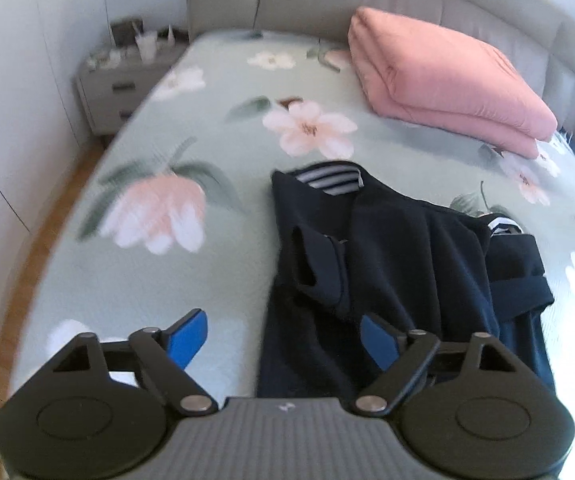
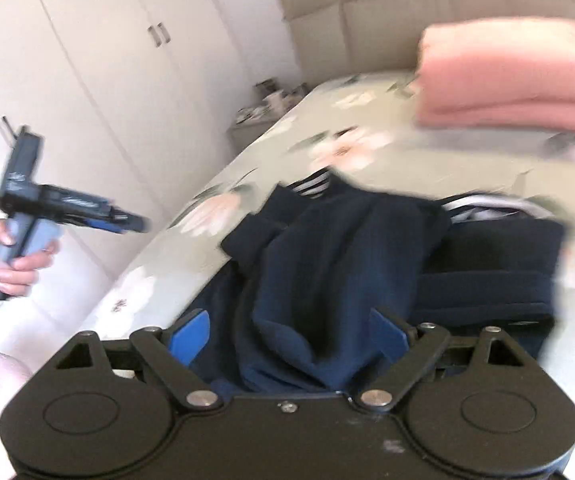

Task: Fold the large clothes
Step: 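Lower both open grippers onto the hoodie hem edge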

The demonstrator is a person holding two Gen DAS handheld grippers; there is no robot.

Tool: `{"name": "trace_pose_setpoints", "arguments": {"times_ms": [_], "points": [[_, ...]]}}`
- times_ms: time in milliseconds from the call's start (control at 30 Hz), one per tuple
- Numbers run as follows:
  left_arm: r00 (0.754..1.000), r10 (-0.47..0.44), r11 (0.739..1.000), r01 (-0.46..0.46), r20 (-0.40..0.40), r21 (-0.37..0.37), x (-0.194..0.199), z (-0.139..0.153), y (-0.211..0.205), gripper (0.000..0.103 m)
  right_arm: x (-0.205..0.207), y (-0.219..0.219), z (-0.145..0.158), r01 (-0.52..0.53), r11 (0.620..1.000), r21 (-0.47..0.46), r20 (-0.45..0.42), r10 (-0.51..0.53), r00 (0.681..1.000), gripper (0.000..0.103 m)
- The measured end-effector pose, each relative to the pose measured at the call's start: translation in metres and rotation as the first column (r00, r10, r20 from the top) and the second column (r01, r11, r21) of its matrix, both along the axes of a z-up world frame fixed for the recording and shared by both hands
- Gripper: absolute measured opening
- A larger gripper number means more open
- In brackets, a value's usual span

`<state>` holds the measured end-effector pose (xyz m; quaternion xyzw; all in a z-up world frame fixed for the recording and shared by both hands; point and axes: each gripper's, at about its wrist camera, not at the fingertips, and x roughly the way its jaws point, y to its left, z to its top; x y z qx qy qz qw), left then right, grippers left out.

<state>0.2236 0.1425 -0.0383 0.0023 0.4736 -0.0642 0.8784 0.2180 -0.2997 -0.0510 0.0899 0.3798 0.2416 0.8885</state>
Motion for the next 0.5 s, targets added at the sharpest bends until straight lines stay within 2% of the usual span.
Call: {"name": "trace_pose_setpoints", "arguments": {"times_ms": [67, 133, 200, 267, 333, 400, 500], "points": [[0.999, -0.028, 0.999, 0.027, 0.022, 0.046, -0.015, 0.009, 0.002, 0.09, -0.019, -0.012, 0.005, 0.064, 0.997, -0.044, 0.01, -0.064, 0.998, 0.102], [0.998, -0.066, 0.997, 0.065, 0.021, 0.041, -0.029, 0.011, 0.004, 0.093, -0.04, -0.034, 0.009, 0.128, 0.99, -0.056, 0.012, -0.127, 0.992, 0.102], [0.995, -0.093, 0.995, 0.092, 0.029, 0.04, -0.045, 0.003, 0.008, 0.096, -0.06, -0.055, 0.008, 0.147, 0.988, -0.054, -0.015, -0.148, 0.989, 0.102], [0.997, -0.078, 0.996, 0.077, 0.013, 0.046, -0.063, -0.018, 0.014, 0.099, -0.082, -0.074, 0.008, 0.153, 0.986, -0.067, -0.024, -0.155, 0.988, 0.102], [0.996, -0.084, 0.994, 0.085, -0.02, 0.07, -0.079, -0.048, 0.016, 0.097, -0.093, -0.09, -0.008, 0.167, 0.983, -0.078, -0.074, -0.173, 0.982, 0.102], [0.995, -0.091, 0.99, 0.095, -0.04, 0.102, -0.096, -0.082, 0.015, 0.096, -0.098, -0.099, -0.036, 0.19, 0.981, -0.04, -0.134, -0.193, 0.972, 0.102], [0.993, -0.112, 0.979, 0.114, -0.026, 0.171, -0.123, -0.121, 0.009, 0.096, -0.121, -0.116, -0.076, 0.247, 0.969, 0.017, -0.209, -0.238, 0.949, 0.102]]}}
